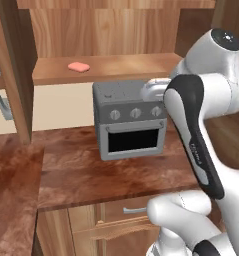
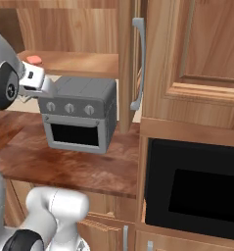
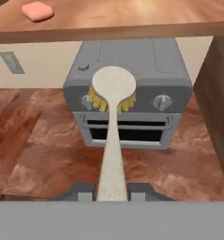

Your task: Locate and retrieve the bar soap and dish brush from the cabinet. Place them next to the sink.

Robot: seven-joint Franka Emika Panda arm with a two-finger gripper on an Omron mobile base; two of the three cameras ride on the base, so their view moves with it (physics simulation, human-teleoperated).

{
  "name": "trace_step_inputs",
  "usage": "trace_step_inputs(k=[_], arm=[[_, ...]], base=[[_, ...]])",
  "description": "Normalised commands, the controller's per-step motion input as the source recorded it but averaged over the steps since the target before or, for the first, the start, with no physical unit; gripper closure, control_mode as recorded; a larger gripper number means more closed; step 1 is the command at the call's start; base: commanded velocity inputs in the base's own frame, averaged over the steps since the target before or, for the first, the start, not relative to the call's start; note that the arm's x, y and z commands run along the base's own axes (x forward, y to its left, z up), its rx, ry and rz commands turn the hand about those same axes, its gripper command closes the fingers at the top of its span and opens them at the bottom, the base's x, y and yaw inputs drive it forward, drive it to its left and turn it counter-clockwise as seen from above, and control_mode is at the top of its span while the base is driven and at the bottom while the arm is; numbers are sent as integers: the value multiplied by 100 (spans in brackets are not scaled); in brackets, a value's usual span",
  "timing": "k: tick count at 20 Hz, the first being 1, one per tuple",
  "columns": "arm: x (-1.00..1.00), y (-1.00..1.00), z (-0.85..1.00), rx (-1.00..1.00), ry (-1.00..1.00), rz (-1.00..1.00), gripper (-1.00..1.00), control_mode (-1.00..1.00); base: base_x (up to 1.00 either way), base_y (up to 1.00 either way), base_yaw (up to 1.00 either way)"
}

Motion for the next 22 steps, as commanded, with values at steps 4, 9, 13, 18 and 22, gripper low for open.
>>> trace_step_inputs(k=[4, 9, 13, 18, 22], arm=[[-54, -19, -39, -3, 0, 36, 100, -100], [-68, -2, -28, -5, 3, 15, 100, -100], [-11, 0, -1, 0, 1, -1, 100, -100], [0, 0, 0, 0, 0, 0, 100, -100], [0, 0, 0, 0, 0, 0, 100, 100]], base=[[0, 0, 0], [0, 0, 0], [0, 0, 0], [0, 0, 0], [-30, 0, 0]])
